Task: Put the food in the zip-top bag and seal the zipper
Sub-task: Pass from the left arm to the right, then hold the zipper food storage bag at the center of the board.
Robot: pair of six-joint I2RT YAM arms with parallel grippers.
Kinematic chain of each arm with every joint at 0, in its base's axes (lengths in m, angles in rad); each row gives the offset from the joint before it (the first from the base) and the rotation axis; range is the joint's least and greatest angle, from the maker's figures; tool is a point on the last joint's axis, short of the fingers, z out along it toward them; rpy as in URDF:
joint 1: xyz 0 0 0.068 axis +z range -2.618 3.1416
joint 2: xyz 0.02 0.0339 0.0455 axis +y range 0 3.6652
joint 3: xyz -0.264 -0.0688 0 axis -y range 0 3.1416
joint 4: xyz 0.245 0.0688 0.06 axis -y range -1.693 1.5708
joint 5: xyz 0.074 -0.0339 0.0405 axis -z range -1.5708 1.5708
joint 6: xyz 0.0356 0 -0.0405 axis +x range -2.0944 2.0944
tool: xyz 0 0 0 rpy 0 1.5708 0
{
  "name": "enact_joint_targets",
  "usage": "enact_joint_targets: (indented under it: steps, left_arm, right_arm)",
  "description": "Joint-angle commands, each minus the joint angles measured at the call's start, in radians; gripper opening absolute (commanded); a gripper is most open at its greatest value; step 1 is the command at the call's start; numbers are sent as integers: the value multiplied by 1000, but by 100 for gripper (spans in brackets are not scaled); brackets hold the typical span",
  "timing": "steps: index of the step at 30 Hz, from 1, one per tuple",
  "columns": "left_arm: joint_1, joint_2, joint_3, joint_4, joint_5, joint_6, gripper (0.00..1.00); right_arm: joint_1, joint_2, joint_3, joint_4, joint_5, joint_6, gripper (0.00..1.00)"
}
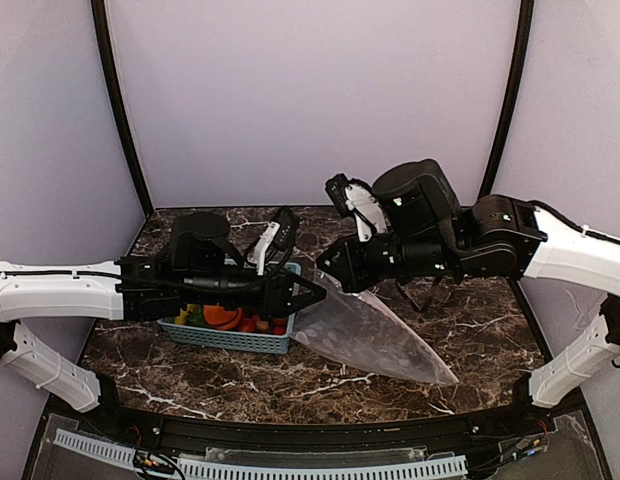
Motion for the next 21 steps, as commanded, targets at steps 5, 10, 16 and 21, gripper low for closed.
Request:
enact_joint_targets:
  steps: [5,10,16,21]
  left_arm:
    - [-3,-81,-58,101,48,-34,52]
    - [-2,-87,-45,144,98,-34,66]
    - [-3,-68,1,156,158,-23,56]
    - [-3,-48,20,189,197,-29,50]
  right_arm:
    - [-7,-116,-96,152,-106,-37,0]
    - [-26,-173,-152,228,-223,-57,0]
    - [-50,-224,-205,284,-327,-50,0]
    - [-61,-240,-227,294,-356,-36,0]
